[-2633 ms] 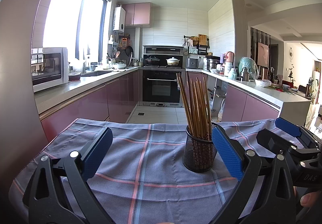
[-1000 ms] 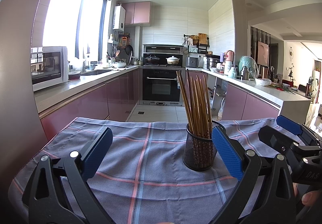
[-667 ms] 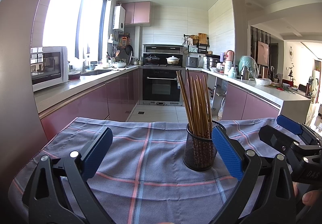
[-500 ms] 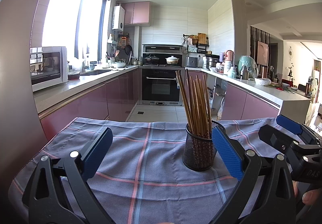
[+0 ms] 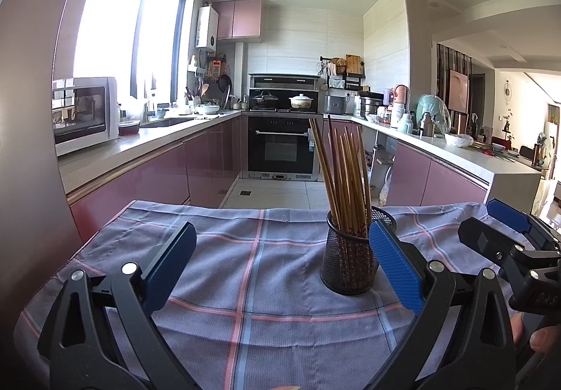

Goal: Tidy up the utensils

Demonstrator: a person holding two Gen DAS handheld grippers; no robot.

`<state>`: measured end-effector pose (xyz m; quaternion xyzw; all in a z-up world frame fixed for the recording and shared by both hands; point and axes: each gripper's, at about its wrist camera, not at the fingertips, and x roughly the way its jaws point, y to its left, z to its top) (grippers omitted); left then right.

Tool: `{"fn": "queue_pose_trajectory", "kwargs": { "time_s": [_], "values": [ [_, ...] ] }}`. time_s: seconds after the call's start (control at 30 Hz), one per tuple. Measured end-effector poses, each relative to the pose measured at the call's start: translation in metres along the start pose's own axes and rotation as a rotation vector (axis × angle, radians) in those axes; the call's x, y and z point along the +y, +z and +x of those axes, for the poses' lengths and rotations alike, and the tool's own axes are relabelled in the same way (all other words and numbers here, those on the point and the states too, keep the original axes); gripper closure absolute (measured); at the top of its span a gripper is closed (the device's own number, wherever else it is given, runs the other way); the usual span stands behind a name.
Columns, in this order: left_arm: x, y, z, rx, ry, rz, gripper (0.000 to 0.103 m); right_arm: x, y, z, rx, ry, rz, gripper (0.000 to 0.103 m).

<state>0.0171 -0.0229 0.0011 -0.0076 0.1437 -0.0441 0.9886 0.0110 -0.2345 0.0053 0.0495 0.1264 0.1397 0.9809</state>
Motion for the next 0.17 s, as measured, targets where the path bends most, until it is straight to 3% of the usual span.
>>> {"fn": "queue_pose_trajectory", "kwargs": {
  "time_s": [0.1, 0.17],
  "values": [
    [0.007, -0.006, 0.013, 0.065, 0.007, -0.013, 0.006, -0.014, -0.005, 0.007, 0.061, -0.07, -0.016, 0.006],
    [0.014, -0.009, 0.022, 0.1, 0.02, -0.009, 0.006, -0.03, -0.011, 0.019, 0.155, -0.145, -0.043, 0.006]
  ]
}}
